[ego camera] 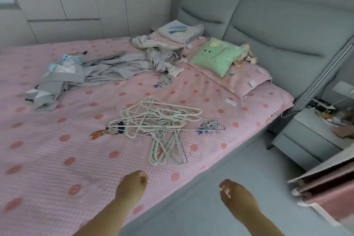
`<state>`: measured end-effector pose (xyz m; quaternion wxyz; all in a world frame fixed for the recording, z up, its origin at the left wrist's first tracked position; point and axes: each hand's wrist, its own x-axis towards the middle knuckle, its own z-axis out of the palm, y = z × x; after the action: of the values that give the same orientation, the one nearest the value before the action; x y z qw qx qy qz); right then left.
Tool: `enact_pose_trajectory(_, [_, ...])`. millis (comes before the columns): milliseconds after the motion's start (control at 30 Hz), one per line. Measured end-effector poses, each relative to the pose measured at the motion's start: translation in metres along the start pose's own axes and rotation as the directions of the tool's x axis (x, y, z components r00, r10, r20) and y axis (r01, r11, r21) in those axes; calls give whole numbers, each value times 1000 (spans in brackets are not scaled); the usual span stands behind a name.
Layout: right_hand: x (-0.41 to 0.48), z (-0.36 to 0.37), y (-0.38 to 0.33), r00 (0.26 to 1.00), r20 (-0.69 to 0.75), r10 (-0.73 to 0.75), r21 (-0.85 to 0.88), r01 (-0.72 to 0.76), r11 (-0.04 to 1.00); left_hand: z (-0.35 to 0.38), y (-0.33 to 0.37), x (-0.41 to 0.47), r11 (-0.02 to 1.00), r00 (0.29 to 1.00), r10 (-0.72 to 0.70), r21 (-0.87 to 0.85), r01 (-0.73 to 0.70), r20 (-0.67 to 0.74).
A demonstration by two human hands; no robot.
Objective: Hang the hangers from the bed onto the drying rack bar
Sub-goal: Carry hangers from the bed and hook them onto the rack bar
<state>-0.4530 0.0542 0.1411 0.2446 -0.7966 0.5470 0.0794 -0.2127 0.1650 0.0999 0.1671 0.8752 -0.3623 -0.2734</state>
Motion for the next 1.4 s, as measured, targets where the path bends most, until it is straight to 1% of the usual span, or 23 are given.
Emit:
enact_pose_trajectory(100, [60,-2,-7,999,42,-16,1,16,1000,3,1,41,1000,1000,-19,25,18,21])
enact_pose_trajectory(233, [161,-8,-14,997,69,-27,32,25,999,-1,13,109,1000,1000,-7,23,7,-17])
enact_pose_trajectory(367, [263,-14,-28,991,116,-71,26,68,997,2,32,185,997,998,-53,61,56,-38])
enact_pose_trajectory(533, [349,-8,-59,965,196,-173,-84,193,978,18,45,249,979,997,-57,199,45,54])
enact_pose_trajectory(633, [382,1,-82,929,257,-267,-161,313,936,26,30,269,955,985,-110,288,68,132])
enact_pose_trajectory(700, [396,11,-97,908,263,-327,-144,372,917,28,17,278,940,970,-165,326,99,179])
enact_pose_trajectory(733, [401,17,-103,901,276,-335,-114,377,919,28,11,282,935,964,-181,338,107,195])
enact_pose_trajectory(800, [403,31,-111,883,346,-318,-41,353,935,30,-1,286,929,955,-187,358,97,228])
enact_pose_trajectory(900, [398,56,-118,809,527,-259,-5,308,951,33,-10,288,928,948,-188,363,86,258])
enact_pose_trajectory(933, [396,64,-119,806,542,-237,28,265,964,33,-11,289,929,946,-189,361,85,264])
enact_pose_trajectory(1033, [394,74,-125,856,488,-171,114,132,985,30,-14,292,929,942,-180,363,69,282])
enact_pose_trajectory(1167, [394,66,-127,888,428,-167,244,65,968,19,-17,293,934,954,-136,355,34,268])
enact_pose_trajectory(1300, [390,41,-133,934,316,-165,383,33,923,7,-10,297,958,974,-62,287,-2,216])
enact_pose_trajectory(1400, [380,15,-144,960,251,-124,530,-29,848,-9,2,304,976,986,-15,219,-22,167])
